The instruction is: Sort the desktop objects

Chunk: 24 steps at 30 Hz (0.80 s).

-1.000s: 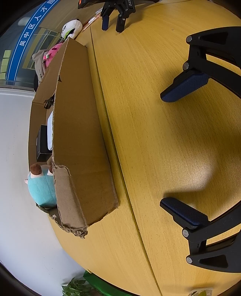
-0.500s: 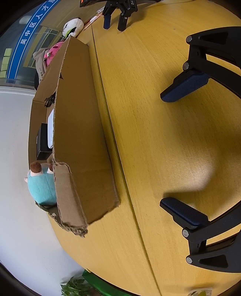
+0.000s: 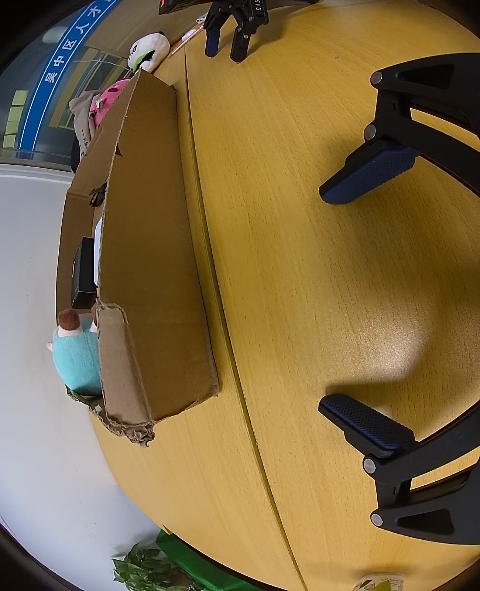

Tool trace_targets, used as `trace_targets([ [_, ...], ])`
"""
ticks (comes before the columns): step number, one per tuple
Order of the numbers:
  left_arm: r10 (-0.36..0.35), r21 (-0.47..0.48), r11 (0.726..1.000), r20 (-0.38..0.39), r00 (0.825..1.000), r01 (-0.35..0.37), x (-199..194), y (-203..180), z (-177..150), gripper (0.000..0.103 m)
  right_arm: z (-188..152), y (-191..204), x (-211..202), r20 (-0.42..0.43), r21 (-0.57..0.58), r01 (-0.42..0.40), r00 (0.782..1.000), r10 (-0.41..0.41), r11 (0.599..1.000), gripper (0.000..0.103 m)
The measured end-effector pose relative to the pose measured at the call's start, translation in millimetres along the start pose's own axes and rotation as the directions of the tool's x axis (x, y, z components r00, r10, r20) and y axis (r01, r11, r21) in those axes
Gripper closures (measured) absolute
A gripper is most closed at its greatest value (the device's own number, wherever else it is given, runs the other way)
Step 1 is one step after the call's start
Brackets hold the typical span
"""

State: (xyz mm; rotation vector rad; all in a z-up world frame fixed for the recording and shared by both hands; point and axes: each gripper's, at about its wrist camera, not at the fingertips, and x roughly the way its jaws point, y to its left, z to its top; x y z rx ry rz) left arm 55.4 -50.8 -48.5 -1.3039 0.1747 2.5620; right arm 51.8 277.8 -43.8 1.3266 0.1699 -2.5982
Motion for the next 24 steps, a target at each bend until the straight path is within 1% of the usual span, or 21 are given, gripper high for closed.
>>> trace_targets([
  [6,0.000,0.000,1.000,0.000,1.000,0.000,0,0,0,0.000,1,-1,0,-0.001,-0.005,-0.008,1.000,0.008,1.000,0.000],
  [10,0.000,0.001,1.000,0.000,1.000,0.000,0,0,0,0.000,-7,-10,-7,-0.007,-0.130,-0.097,0.995,0.097,0.987,0.000],
  [14,-0.001,0.001,1.000,0.000,1.000,0.001,0,-1,0,0.000,-15,-20,-14,-0.007,-0.137,-0.102,0.995,0.102,0.985,0.000],
  [24,-0.001,0.002,1.000,0.000,1.000,0.001,0,0,0,0.000,-15,-21,-14,-0.007,-0.142,-0.101,0.995,0.101,0.985,0.000],
])
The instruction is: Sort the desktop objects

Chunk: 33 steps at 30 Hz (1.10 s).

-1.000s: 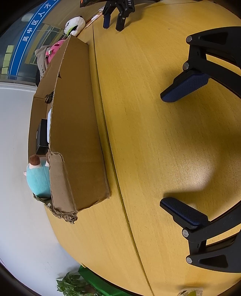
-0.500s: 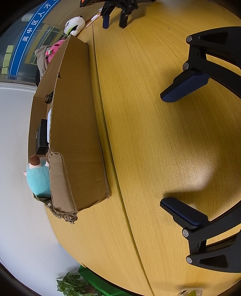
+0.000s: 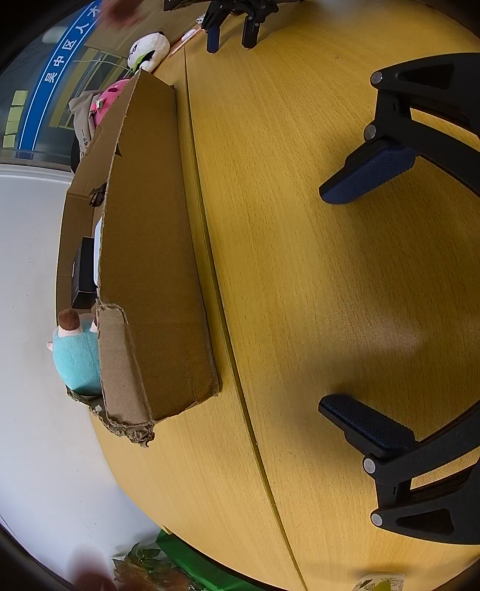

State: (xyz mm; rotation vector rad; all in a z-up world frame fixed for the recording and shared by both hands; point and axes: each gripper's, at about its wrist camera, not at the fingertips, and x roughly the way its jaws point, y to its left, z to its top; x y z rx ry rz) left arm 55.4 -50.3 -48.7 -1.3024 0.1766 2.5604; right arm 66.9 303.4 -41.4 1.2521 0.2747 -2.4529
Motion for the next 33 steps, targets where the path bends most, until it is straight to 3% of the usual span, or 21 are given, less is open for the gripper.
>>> trace_targets([
  [33,-0.001,0.004,1.000,0.001,1.000,0.001,-0.2,0.4,-1.5,0.000,4.1,3.9,4.7,-0.001,-0.003,0.001,1.000,-0.001,1.000,0.000],
])
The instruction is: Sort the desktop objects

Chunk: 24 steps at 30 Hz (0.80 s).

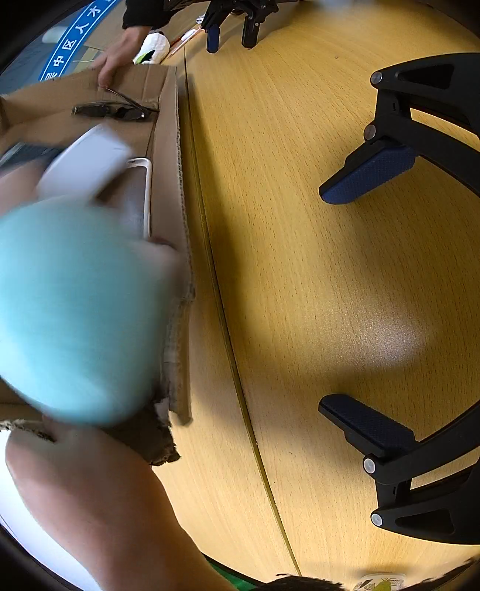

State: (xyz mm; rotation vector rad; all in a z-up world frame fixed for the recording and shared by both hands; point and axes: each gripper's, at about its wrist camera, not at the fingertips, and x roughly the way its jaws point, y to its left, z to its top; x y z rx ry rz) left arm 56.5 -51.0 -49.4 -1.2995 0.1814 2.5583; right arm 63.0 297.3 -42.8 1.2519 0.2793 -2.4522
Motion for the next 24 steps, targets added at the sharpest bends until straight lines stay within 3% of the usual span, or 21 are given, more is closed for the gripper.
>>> trace_targets([
  [24,-0.013,0.015,1.000,-0.001,1.000,0.013,-0.6,8.2,-3.4,0.000,2.0,-0.8,3.0,-0.001,-0.006,-0.007,1.000,0.007,1.000,0.000],
])
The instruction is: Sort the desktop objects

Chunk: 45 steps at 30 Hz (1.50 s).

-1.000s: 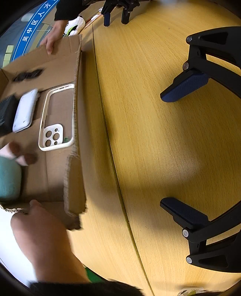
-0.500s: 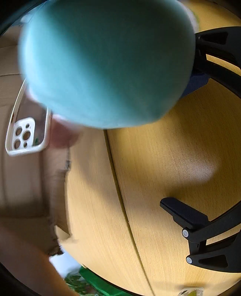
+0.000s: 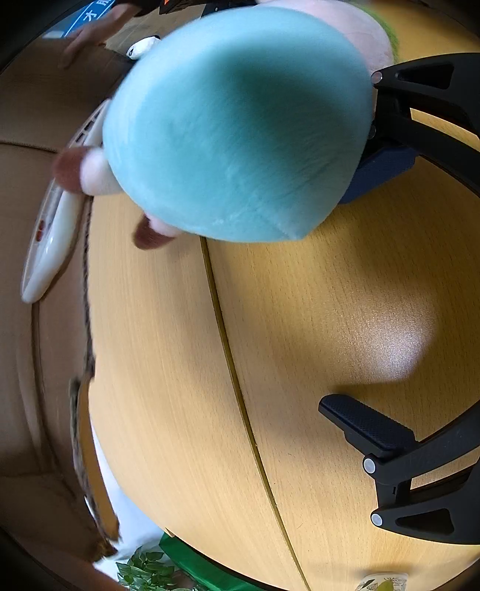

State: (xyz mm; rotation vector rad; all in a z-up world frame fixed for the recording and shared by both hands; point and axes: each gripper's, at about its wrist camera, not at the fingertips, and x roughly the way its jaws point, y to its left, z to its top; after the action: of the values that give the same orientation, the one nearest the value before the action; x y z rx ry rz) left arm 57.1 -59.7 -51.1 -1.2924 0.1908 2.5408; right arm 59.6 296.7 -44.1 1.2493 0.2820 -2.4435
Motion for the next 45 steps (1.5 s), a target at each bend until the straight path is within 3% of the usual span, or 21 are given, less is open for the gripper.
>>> trace_targets([
  [45,-0.002,0.003,1.000,0.000,1.000,0.002,3,5,1,0.000,-5,-9,-5,0.004,0.000,-0.004,1.000,0.004,1.000,0.000],
])
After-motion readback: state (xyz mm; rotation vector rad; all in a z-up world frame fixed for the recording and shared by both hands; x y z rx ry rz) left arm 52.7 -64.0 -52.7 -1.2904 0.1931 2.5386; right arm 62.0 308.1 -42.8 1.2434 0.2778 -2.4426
